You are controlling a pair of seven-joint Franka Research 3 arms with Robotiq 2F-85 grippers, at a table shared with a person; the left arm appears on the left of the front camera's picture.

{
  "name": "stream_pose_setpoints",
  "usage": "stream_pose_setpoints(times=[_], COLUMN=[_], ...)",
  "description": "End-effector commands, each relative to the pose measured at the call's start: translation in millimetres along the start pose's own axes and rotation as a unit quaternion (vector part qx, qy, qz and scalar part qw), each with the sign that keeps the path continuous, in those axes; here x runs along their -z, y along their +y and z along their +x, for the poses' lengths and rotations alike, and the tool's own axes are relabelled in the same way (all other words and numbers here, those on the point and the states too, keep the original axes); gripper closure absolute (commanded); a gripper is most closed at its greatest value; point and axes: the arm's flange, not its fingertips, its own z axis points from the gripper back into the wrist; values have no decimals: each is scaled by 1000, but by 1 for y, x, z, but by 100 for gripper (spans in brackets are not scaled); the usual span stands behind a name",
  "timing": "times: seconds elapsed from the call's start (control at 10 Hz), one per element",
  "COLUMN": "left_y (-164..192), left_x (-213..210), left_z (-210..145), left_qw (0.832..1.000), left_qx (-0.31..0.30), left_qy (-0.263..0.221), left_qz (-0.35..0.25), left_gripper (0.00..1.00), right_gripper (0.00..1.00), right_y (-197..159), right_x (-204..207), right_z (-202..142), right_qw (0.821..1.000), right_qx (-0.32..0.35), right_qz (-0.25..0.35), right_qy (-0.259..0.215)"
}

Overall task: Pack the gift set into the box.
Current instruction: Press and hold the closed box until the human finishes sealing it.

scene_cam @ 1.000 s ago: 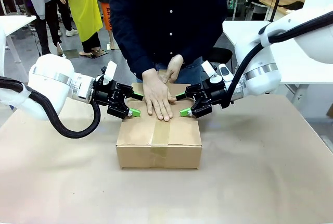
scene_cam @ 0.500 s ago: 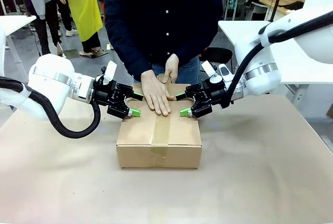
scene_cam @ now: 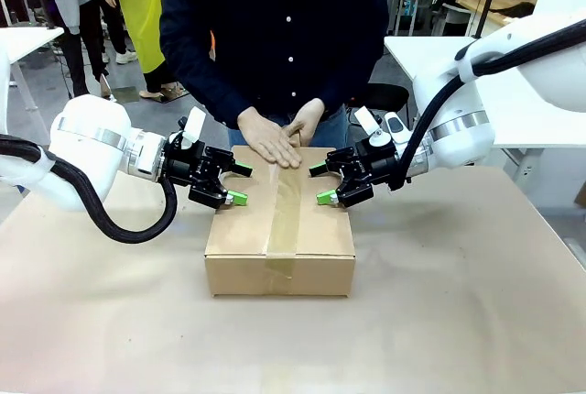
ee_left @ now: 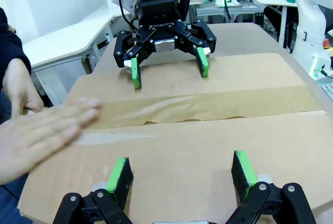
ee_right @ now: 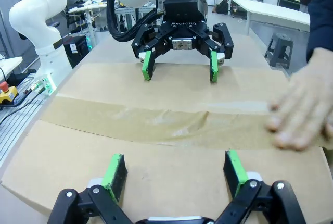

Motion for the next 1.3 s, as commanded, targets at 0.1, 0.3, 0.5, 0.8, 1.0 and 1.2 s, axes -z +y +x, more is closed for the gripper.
stream_pose_setpoints(times=[0.1, 0.3, 0.5, 0.8, 1.0, 1.2], left_y=[-1, -1, -1, -1, -10, -40], left_x=[1, 1, 1, 1, -19, -79], left_z=[-1, -1, -1, -1, 14, 34], left_qw=[1000, 1000, 1000, 1000, 999, 992], left_qx=[5, 5, 5, 5, 0, 33], left_qy=[1, 1, 1, 1, -37, -119], left_qz=[2, 2, 2, 2, -10, -10], left_gripper=[0, 0, 0, 0, 0, 0], right_gripper=[0, 0, 0, 0, 0, 0], right_y=[0, 0, 0, 0, 8, 36], right_x=[0, 0, 0, 0, -7, -43], right_z=[-2, -2, -2, -2, 9, 34], right_qw=[1000, 1000, 1000, 1000, 1000, 996], right_qx=[-9, -9, -9, -9, -8, -24], right_qz=[-2, -2, -2, -2, -3, -34], right_qy=[0, 0, 0, 0, -21, -76])
